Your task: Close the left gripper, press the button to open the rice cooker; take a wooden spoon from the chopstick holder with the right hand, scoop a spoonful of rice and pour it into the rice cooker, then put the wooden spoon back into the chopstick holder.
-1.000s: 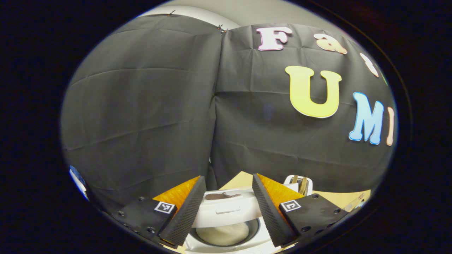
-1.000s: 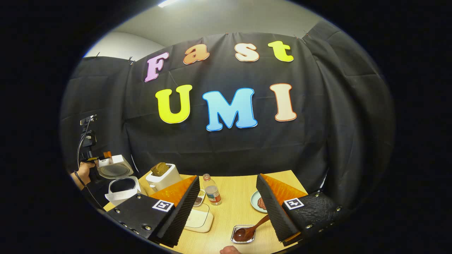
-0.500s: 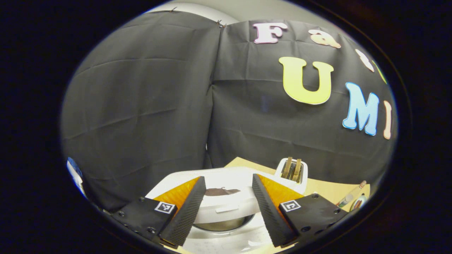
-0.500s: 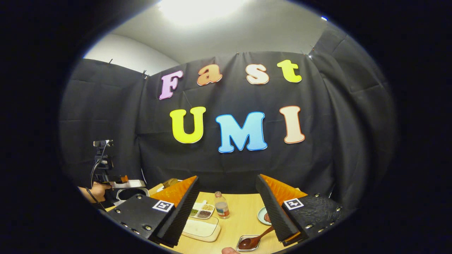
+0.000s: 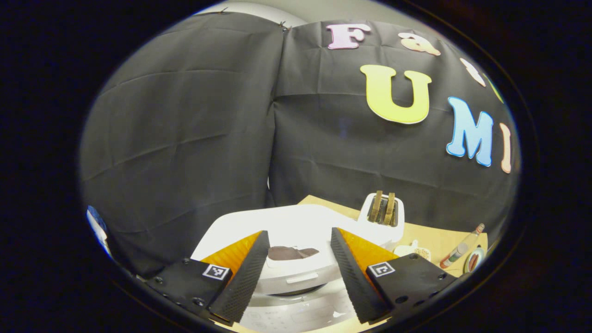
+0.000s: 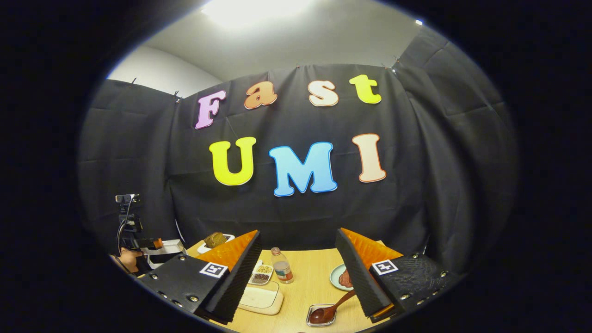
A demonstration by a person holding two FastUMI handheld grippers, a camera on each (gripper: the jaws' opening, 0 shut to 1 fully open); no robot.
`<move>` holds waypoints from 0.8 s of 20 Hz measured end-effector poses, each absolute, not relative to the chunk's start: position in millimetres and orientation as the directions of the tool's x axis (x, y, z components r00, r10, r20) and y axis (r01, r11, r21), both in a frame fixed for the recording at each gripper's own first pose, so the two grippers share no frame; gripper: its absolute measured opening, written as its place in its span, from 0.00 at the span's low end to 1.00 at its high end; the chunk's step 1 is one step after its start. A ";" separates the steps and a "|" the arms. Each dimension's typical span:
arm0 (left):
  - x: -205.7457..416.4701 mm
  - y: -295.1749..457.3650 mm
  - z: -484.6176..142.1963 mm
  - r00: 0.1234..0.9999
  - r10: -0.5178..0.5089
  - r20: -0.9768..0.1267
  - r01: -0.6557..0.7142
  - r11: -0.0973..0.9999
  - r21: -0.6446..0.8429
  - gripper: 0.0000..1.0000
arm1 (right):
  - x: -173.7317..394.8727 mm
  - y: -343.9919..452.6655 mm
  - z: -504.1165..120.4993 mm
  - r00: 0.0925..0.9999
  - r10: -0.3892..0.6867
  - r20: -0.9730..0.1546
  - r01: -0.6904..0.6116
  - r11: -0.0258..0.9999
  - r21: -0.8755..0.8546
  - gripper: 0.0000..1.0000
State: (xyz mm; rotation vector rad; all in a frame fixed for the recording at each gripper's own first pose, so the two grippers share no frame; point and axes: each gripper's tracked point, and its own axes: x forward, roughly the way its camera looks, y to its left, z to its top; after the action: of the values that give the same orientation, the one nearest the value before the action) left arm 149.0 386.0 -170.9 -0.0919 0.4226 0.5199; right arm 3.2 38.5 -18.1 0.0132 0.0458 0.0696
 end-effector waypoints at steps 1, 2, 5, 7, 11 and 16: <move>148.9 386.3 -172.9 0.783 0.463 -0.415 -0.500 0.866 0.024 0.89 | 3.2 38.3 -19.0 0.997 0.067 -0.048 -0.067 0.998 0.016 0.98; 148.5 388.9 -175.1 0.783 0.463 -0.416 -0.498 0.867 0.028 0.89 | 2.8 38.1 -21.0 0.997 0.063 -0.052 -0.062 0.998 0.016 0.98; 149.3 387.0 -185.7 0.781 0.457 -0.426 -0.486 0.873 0.044 0.89 | 5.4 36.9 -22.8 0.997 0.053 -0.060 -0.053 0.999 0.008 0.98; 147.0 384.8 -194.8 0.776 0.449 -0.443 -0.478 0.877 0.051 0.89 | 6.0 37.3 -23.8 0.997 0.051 -0.065 -0.051 0.999 0.012 0.98; 141.8 381.0 -210.5 0.765 0.441 -0.470 -0.468 0.881 0.066 0.89 | 9.2 36.9 -31.4 0.995 0.046 -0.090 -0.045 0.999 0.011 0.98; 138.6 377.3 -224.3 0.757 0.429 -0.493 -0.452 0.888 0.078 0.89 | 11.7 37.8 -32.9 0.995 0.044 -0.093 -0.042 0.999 0.021 0.98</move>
State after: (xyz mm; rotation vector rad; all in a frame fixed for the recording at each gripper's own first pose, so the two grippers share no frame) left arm 138.6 377.3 -224.3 -0.0465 0.5255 0.4802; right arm 11.7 37.8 -32.9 0.0187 0.0936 0.0430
